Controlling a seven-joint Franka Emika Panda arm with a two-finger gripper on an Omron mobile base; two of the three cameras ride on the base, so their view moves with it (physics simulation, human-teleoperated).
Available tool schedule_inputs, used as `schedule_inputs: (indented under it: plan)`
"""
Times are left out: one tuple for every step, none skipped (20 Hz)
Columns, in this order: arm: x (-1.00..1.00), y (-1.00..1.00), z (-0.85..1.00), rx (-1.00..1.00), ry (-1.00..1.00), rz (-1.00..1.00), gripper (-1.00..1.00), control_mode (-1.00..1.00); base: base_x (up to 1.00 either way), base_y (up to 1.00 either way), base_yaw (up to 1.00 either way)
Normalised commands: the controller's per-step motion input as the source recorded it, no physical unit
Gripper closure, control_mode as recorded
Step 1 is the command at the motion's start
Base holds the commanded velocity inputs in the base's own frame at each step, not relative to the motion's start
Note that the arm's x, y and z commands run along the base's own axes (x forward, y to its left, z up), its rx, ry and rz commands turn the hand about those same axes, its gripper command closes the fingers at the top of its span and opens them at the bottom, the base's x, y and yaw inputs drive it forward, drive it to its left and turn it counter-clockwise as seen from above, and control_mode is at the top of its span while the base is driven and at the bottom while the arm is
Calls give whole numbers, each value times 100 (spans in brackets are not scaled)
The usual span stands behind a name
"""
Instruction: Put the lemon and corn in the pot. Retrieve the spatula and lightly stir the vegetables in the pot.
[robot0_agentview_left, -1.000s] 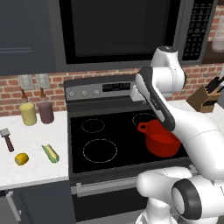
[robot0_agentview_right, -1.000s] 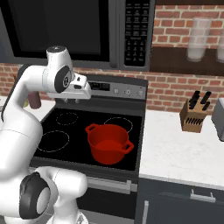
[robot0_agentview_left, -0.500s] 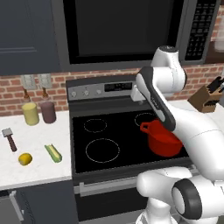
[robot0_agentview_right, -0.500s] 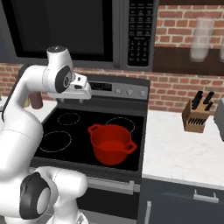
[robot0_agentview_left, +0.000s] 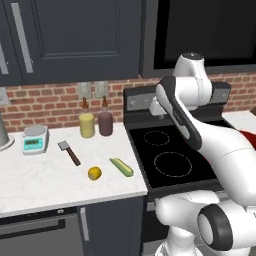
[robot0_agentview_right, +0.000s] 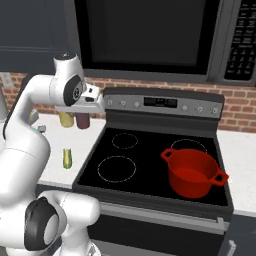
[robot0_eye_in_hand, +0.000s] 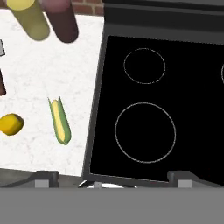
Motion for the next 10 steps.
schedule_inputs:
  plan:
    - [0,0,0,0,0,0,-100,100,0,82,0]
    - [0,0,0,0,0,0,-100,100,0,68,0]
    - [0,0,0,0,0,0,-100,100,0,38,0]
    - [0,0,0,0,0,0,-100,100,0,1,0]
    - [0,0,0,0,0,0,-100,100,0,0,1]
    - [0,0,0,0,0,0,-100,100,0,0,0]
    - [0,0,0,0,0,0,-100,100,0,0,0]
    - [0,0,0,0,0,0,-100,100,0,0,0]
    - [0,0,0,0,0,0,-100,100,0,0,0]
    - [0,0,0,0,0,0,-100,100,0,0,0]
